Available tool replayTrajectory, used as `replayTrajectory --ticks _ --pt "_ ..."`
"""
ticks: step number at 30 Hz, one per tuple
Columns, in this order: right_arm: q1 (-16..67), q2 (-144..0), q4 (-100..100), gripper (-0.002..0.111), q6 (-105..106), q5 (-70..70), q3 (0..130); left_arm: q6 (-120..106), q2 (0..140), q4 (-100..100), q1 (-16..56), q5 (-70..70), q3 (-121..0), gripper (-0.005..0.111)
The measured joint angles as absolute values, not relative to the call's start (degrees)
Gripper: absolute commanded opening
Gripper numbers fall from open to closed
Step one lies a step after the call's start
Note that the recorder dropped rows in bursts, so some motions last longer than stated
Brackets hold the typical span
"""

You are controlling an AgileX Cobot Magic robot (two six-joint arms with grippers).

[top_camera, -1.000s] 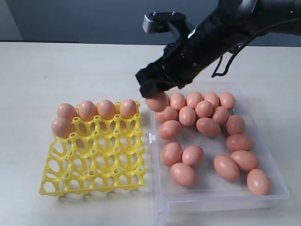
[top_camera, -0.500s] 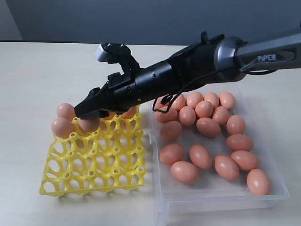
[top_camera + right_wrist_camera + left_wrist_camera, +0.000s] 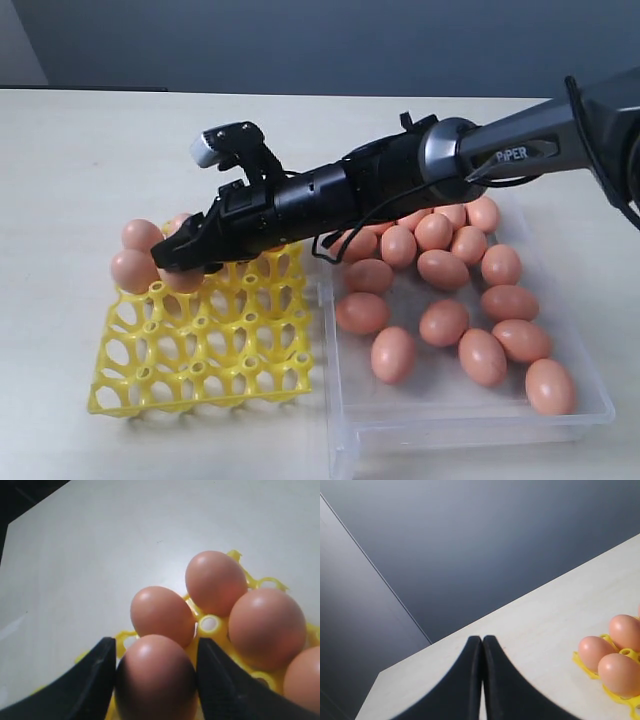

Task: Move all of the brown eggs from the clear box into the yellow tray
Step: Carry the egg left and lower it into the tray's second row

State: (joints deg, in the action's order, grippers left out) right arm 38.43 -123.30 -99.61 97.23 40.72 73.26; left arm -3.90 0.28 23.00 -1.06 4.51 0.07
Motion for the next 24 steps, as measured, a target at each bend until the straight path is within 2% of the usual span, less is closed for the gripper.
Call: replayTrajectory --ticks 24 --pt "38.5 -124.2 -99.65 -0.001 100.29 37.97 75.42 -3.9 0.28 23.0 -1.06 4.51 0.07 0.0"
